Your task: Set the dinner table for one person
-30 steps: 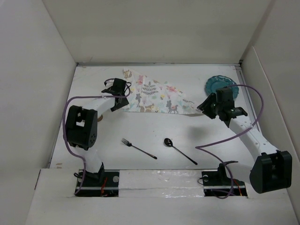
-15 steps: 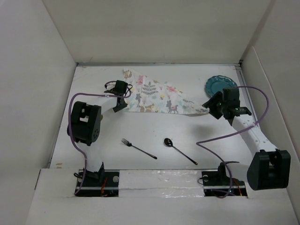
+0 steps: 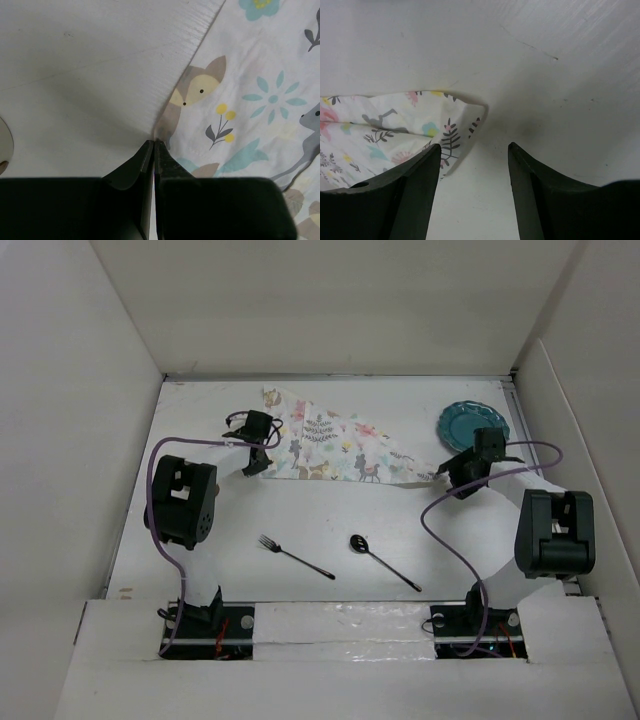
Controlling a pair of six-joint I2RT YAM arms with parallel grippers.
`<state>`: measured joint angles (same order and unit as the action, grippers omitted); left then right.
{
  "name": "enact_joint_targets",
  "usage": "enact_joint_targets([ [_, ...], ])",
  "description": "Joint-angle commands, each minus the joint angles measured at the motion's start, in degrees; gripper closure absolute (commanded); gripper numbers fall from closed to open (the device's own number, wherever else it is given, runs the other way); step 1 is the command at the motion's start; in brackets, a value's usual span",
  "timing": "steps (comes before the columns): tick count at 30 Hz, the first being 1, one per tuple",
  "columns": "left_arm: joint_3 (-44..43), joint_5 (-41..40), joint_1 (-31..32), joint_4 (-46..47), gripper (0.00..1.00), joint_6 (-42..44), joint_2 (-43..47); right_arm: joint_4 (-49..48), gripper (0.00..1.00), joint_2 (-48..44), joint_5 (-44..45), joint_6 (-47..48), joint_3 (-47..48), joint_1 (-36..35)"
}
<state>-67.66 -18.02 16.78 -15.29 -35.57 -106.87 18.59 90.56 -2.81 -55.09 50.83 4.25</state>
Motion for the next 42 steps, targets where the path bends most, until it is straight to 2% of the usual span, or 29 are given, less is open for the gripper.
enact_joint_targets([
  [1, -0.6, 2.1, 0.2, -0.8, 1.00, 1.6, 2.1, -2.2, 0.39, -0.3, 0.6, -2.8, 1.9, 0.7],
  [6, -1.7, 2.6, 0.2, -0.4, 1.00, 3.0, 5.4, -2.6, 0.41, 3.2, -0.1, -6.6, 1.9, 0.7],
  [13, -1.4, 2.5, 0.2, -0.4, 1.00, 4.1, 9.0, -2.3, 0.54, 7.3, 0.9, -8.1, 4.5, 0.7],
  [14, -1.1, 2.4, 0.2, -0.2, 1.00, 4.2, 9.2, -1.9, 0.61, 7.6, 1.0, -7.9, 5.5, 0.7],
  [17, -0.8, 2.3, 0.2, -0.2, 1.00, 4.4, 10.0, -1.9, 0.71, 7.8, 0.4, -8.1, 6.1, 0.7],
  [19, -0.7, 2.0, 0.2, -0.1, 1.00, 4.4, 10.5, -1.7, 0.73, 7.9, 0.7, -8.4, 6.5, 0.7],
  [20, -0.9, 2.0, 0.2, 0.0, 1.00, 4.4, 10.7, -1.6, 0.79, 8.1, 1.0, -8.3, 6.7, 0.7],
  [25, -3.1, 2.5, 0.2, 0.0, 1.00, 4.6, 12.1, -1.0, 0.99, 9.3, 1.5, -6.8, 8.6, 0.7],
  [31, -6.6, 2.0, 0.2, -1.5, 1.00, 5.9, 15.5, -0.3, 1.00, 8.1, 2.3, -4.5, 9.6, 1.2],
  [33, -7.0, 1.9, 0.2, -2.1, 1.00, 6.2, 15.9, 1.1, 0.91, 6.5, 2.5, -2.6, 9.1, 0.6],
  [34, -7.0, 1.9, 0.2, -2.4, 1.00, 6.3, 16.4, 1.4, 0.82, 4.5, 2.5, -2.0, 8.8, 0.6],
  [35, -6.4, 1.8, 0.2, -2.4, 1.00, 6.2, 16.9, 1.4, 0.63, 3.4, 4.6, -0.9, 7.1, 0.0],
  [38, -4.1, 2.4, 0.2, -1.6, 1.00, 6.3, 18.2, 0.5, 0.41, 1.7, 3.5, 0.4, 5.4, 0.0],
  [42, -2.2, 2.6, 0.2, -1.2, 1.00, 6.6, 19.1, 1.9, 0.39, 2.7, 3.3, 0.2, 5.5, -2.0],
])
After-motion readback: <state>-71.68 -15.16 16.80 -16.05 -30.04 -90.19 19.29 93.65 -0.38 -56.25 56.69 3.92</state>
